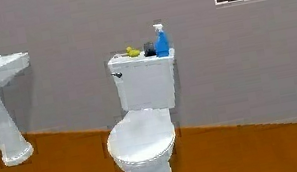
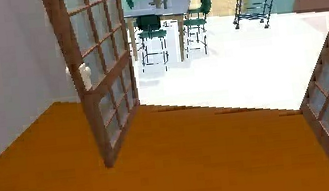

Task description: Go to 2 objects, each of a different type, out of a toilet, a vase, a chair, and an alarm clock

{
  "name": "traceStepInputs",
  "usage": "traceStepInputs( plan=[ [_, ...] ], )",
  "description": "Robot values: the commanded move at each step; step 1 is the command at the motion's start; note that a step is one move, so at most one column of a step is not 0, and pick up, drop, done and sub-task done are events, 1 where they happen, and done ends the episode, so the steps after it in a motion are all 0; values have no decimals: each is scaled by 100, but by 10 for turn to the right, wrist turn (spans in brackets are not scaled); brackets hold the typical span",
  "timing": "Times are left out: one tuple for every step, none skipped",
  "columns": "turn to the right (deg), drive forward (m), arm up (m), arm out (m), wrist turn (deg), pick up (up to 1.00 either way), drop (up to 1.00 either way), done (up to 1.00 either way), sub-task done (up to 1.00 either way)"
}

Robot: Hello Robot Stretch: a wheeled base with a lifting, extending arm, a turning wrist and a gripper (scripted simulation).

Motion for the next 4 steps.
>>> traceStepInputs(
  plan=[
    [0, 20, 0, 0, 0, 0, 0, 0, 0],
    [0, 0, 0, 0, 0, 0, 0, 0, 100],
    [450, 0, 0, 0, 0, 0, 0, 0, 0],
    [450, 0, 0, 0, 0, 0, 0, 0, 0]
  ],
)
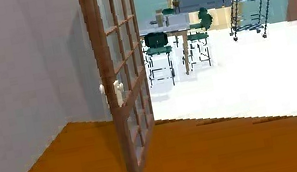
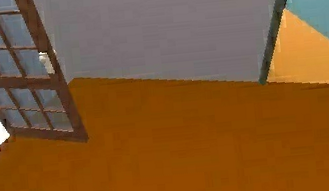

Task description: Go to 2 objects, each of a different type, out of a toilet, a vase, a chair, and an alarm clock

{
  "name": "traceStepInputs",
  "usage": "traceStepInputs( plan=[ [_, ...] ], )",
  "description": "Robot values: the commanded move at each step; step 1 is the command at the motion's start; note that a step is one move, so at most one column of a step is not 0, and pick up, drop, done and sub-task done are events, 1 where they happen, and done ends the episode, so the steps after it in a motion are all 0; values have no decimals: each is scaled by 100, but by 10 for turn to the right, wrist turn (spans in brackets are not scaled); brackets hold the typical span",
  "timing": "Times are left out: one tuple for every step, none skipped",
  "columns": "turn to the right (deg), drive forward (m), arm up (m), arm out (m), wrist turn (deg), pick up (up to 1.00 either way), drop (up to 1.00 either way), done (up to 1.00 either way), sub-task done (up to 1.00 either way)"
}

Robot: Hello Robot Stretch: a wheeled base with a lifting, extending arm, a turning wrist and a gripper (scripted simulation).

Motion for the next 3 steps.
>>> traceStepInputs(
  plan=[
    [150, 0, 0, 0, 0, 0, 0, 0, 0],
    [0, 100, 0, 0, 0, 0, 0, 0, 0],
    [0, 100, 0, 0, 0, 0, 0, 0, 0]
  ],
)
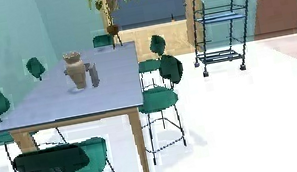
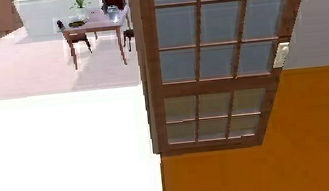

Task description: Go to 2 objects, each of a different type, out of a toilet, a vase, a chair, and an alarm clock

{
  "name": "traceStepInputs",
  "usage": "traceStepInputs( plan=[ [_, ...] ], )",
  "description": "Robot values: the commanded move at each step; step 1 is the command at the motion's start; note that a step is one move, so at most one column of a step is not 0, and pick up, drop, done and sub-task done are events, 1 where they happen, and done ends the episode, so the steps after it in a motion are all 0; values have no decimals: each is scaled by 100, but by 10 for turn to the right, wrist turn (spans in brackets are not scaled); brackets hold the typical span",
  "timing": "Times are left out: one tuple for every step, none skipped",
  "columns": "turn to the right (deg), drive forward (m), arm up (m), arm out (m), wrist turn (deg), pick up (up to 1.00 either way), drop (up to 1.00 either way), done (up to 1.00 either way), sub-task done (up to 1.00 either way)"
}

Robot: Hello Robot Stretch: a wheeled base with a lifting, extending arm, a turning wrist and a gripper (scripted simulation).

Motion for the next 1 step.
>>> traceStepInputs(
  plan=[
    [90, 0, 0, 0, 0, 0, 0, 0, 0]
  ],
)
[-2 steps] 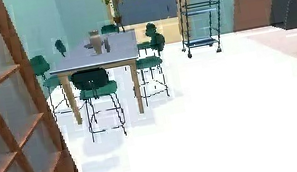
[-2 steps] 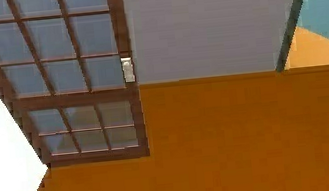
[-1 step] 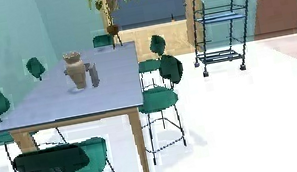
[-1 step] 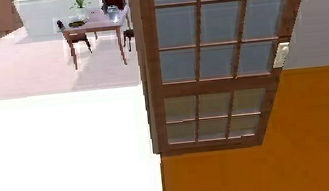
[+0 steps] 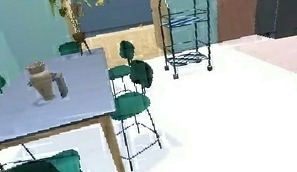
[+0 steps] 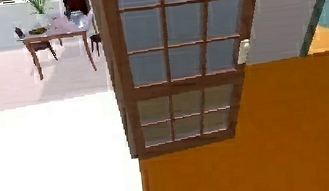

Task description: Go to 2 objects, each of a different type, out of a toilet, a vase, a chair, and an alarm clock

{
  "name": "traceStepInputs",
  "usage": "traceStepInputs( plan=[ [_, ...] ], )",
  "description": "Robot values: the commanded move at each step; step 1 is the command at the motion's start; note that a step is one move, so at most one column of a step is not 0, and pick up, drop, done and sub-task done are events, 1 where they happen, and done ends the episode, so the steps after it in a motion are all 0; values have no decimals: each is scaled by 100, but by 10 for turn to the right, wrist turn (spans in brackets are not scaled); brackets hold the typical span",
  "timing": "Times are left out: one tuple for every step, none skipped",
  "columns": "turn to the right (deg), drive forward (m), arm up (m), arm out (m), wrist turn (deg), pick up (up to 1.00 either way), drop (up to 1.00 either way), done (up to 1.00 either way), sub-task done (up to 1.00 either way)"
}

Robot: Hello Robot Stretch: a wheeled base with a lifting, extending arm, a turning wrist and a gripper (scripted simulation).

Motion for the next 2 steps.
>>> traceStepInputs(
  plan=[
    [0, 5, 0, 0, 0, 0, 0, 0, 0],
    [-360, 0, 0, 0, 0, 0, 0, 0, 0]
  ],
)
